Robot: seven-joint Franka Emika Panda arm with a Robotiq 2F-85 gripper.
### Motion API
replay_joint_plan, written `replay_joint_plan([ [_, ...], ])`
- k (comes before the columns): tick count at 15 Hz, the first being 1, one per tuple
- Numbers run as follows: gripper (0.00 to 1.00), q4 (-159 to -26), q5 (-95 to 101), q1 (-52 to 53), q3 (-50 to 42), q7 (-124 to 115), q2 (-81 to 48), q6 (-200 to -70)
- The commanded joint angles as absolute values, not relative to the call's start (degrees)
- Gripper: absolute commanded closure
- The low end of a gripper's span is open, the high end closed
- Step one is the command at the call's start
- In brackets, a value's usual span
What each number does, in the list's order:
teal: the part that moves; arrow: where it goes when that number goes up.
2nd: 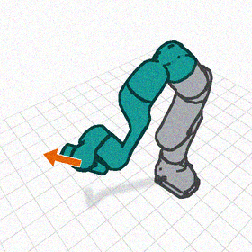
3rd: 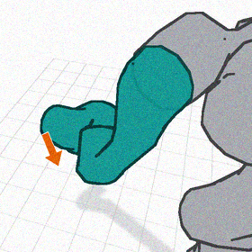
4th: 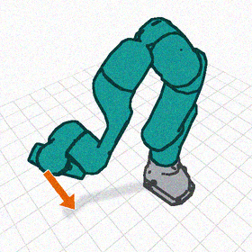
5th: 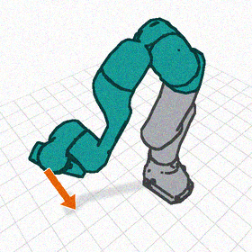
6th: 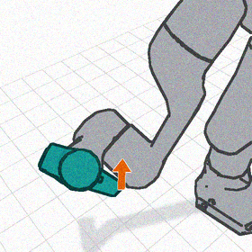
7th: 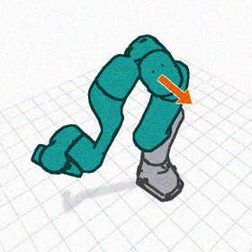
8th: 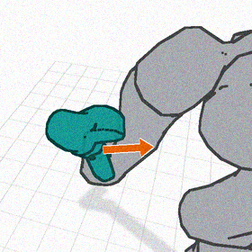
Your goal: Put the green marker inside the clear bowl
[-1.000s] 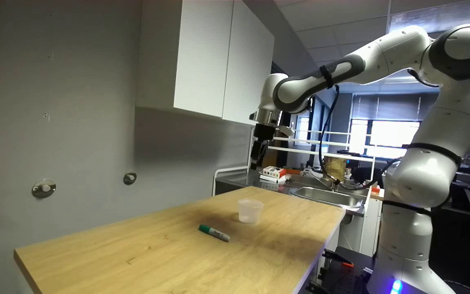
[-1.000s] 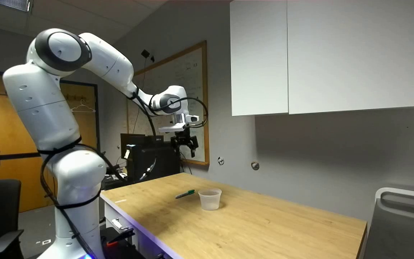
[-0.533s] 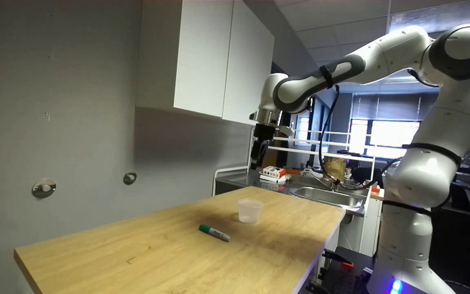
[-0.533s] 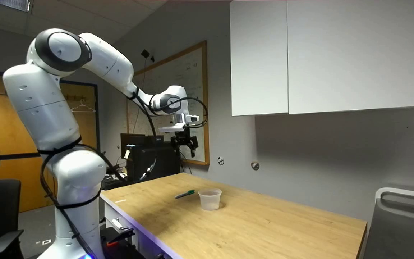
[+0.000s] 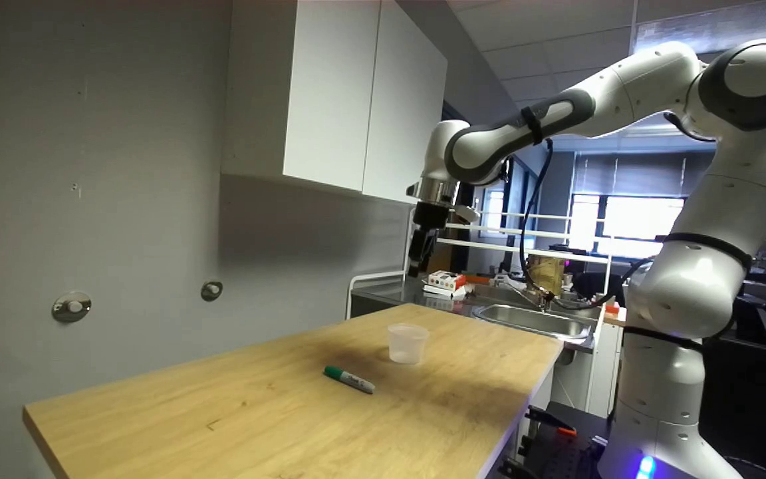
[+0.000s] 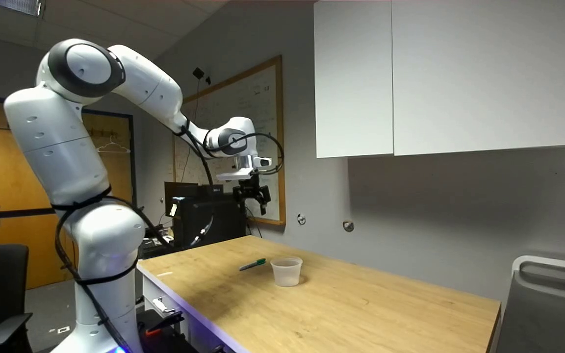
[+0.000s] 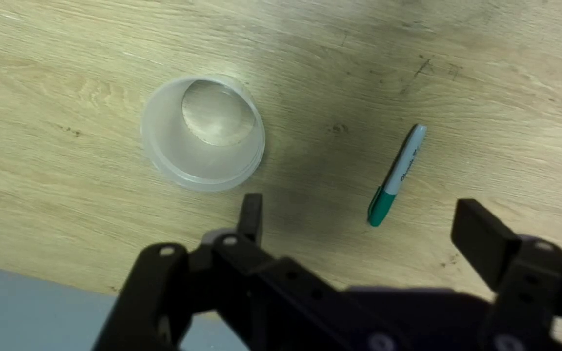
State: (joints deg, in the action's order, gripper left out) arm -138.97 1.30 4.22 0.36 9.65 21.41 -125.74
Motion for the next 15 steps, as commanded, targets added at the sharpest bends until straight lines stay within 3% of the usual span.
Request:
replay_joint_plan([
  [1, 0.0, -138.7, 1.2, 4.2, 0.9, 8.9, 20.7, -126.5],
  [15, 0.0, -129.4, 1.4, 6.2, 6.7, -1.2, 6.1, -134.3],
])
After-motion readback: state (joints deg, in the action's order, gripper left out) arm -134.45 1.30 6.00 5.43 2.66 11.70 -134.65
